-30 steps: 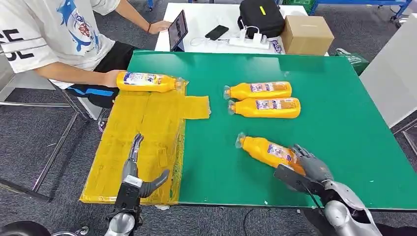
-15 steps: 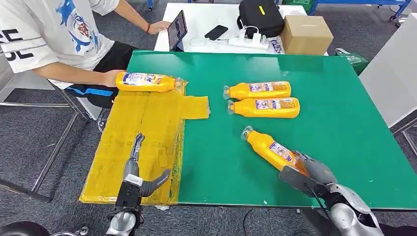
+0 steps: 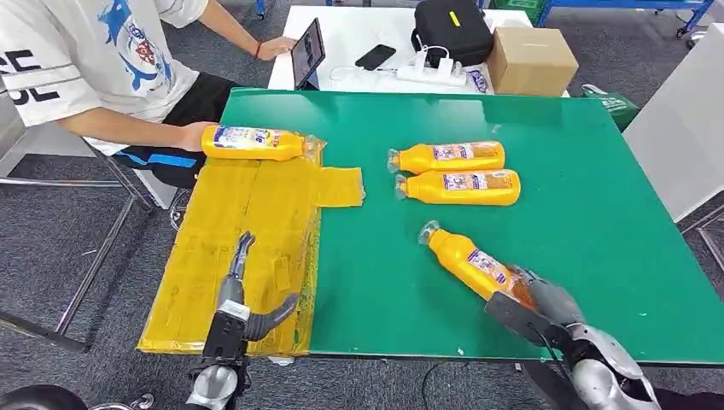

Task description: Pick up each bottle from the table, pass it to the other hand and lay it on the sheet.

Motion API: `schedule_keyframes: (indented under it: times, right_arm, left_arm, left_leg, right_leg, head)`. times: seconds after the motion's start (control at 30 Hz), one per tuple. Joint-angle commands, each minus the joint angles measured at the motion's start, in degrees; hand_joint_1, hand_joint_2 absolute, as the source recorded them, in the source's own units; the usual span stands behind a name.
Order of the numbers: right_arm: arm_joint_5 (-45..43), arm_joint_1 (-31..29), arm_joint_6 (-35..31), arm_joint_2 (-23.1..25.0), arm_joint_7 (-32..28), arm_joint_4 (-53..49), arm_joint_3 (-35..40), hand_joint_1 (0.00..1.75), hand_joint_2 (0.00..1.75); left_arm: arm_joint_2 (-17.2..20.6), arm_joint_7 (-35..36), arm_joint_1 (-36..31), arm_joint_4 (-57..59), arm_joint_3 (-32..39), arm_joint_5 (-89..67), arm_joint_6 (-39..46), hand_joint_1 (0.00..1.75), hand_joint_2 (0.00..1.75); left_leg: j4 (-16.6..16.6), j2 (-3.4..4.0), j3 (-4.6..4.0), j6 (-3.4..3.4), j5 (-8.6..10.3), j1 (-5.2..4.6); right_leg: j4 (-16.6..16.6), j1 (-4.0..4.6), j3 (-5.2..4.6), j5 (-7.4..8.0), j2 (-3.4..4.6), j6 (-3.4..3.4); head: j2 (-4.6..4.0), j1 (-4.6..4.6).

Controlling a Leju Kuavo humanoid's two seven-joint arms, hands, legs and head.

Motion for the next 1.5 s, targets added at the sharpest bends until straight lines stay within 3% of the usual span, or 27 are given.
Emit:
schedule_keyframes:
  times: [0.03,0.07,0.2,0.3,0.33,0.37,0.43,0.63,0.7,0.97,1.1,1.27,1.5]
  right_arm:
    - [4.0,1.3,-22.2,19.0,-14.3,-7.2,-5.1,1.75,1.75]
    - [3.0,1.1,-27.3,22.1,-18.7,-9.8,-5.7,1.75,1.75]
    - [3.2,1.7,-39.9,27.1,-25.2,-19.6,-4.2,1.75,1.75]
    - [3.4,2.3,-40.3,27.0,-25.1,-21.1,-3.8,1.75,1.75]
    - [4.0,2.3,-43.3,27.6,-26.7,-21.0,-4.2,1.75,1.75]
    - [3.7,2.4,-43.6,31.6,-32.5,-22.4,-7.6,1.75,1.75]
    - [5.8,3.1,-43.6,36.5,-37.0,-24.2,-10.7,1.75,1.75]
    - [7.6,4.2,-43.6,38.2,-37.0,-24.5,-9.9,1.75,1.75]
    - [7.2,4.2,-43.6,37.5,-37.0,-21.2,-7.8,1.75,1.75]
    - [6.8,4.1,-43.6,36.2,-37.0,-14.1,-3.1,1.75,1.75]
    - [-0.8,1.1,-42.6,33.7,-37.0,4.3,8.6,1.75,1.75]
    - [-8.5,-4.6,-43.4,34.1,-37.0,23.4,21.8,1.75,1.75]
    - [-9.1,-6.2,-43.2,34.5,-37.0,26.9,24.4,1.75,1.75]
  left_arm:
    - [-1.2,1.7,0.8,-1.3,-0.2,1.6,-2.5,0.0,1.75]
    - [-1.6,2.0,1.1,-2.2,-0.4,2.7,-3.7,0.0,1.75]
    - [-2.2,3.7,1.3,-3.9,-2.6,6.9,-7.9,0.0,1.75]
    - [-2.4,4.2,1.0,-3.9,-3.2,7.3,-7.9,0.0,1.75]
    - [-2.2,4.6,0.6,-4.0,-3.7,8.4,-8.8,0.0,1.75]
    - [-2.3,5.4,0.1,-4.2,-4.4,10.5,-10.2,0.0,1.75]
    - [-2.6,7.3,-0.6,-4.7,-5.8,13.2,-12.0,0.0,1.75]
    - [-1.4,13.3,-0.6,-6.3,-7.7,28.2,-24.1,0.0,1.75]
    - [-0.4,15.7,-0.7,-5.9,-8.0,34.0,-29.4,0.0,1.75]
    - [1.8,17.4,-1.3,-5.5,-9.8,41.8,-35.7,0.0,1.75]
    - [3.6,17.9,-2.0,-6.9,-11.6,49.6,-42.4,0.0,1.75]
    - [4.3,21.1,-2.8,-6.0,-12.5,58.1,-46.2,0.0,1.75]
    - [4.7,21.2,-3.0,-4.6,-13.5,58.4,-46.6,0.0,1.75]
  left_leg:
    - [0.0,0.19,0.04,-0.08,-0.04,0.05]
    - [0.0,0.26,0.04,-0.1,-0.06,0.07]
    - [0.1,0.41,-0.04,-0.22,-0.24,0.1]
    - [0.0,0.13,-0.29,-0.11,-0.04,0.1]
    - [0.0,0.12,-0.15,-0.13,-0.1,0.09]
    - [0.0,0.0,-0.23,-0.08,0.0,0.06]
    - [0.0,-0.11,-0.34,-0.07,0.04,0.03]
    - [0.0,-0.08,-0.31,-0.12,0.01,0.05]
    - [0.0,-0.07,-0.27,-0.1,0.0,0.09]
    - [-0.1,0.1,-0.1,-0.12,-0.01,0.12]
    - [-0.2,0.3,-0.03,-0.13,-0.01,0.11]
    - [-0.3,0.55,0.05,-0.15,-0.02,0.21]
    - [-0.2,0.11,-0.16,-0.1,0.01,0.15]
  right_leg:
    - [0.0,0.07,-0.02,0.02,0.15,-0.11]
    - [0.0,0.09,-0.04,0.03,0.2,-0.14]
    - [0.3,0.13,-0.2,-0.15,0.27,-0.3]
    - [0.1,0.11,-0.35,-0.06,0.07,-0.12]
    - [0.1,0.11,-0.21,-0.14,0.0,-0.16]
    - [0.1,0.06,-0.27,-0.08,-0.09,-0.09]
    - [0.1,0.03,-0.34,-0.09,-0.12,-0.1]
    - [0.1,0.05,-0.29,-0.1,-0.14,-0.16]
    - [0.0,0.09,-0.22,-0.09,-0.12,-0.14]
    - [-0.1,0.12,-0.08,-0.03,0.03,-0.17]
    - [-0.1,0.12,-0.08,0.02,0.22,-0.18]
    - [-0.2,0.21,-0.03,0.11,0.48,-0.2]
    - [-0.1,0.13,-0.16,-0.03,0.07,-0.14]
  head:
    - [0.0,0.0]
    - [0.0,-0.07]
    - [0.0,-0.04]
    - [0.0,-0.04]
    - [0.0,-0.09]
    - [0.0,-0.07]
    - [0.0,0.0]
    - [0.0,-0.02]
    - [0.0,-0.02]
    - [0.0,-0.02]
    - [0.0,-0.02]
    - [0.0,0.0]
    - [0.0,-0.02]
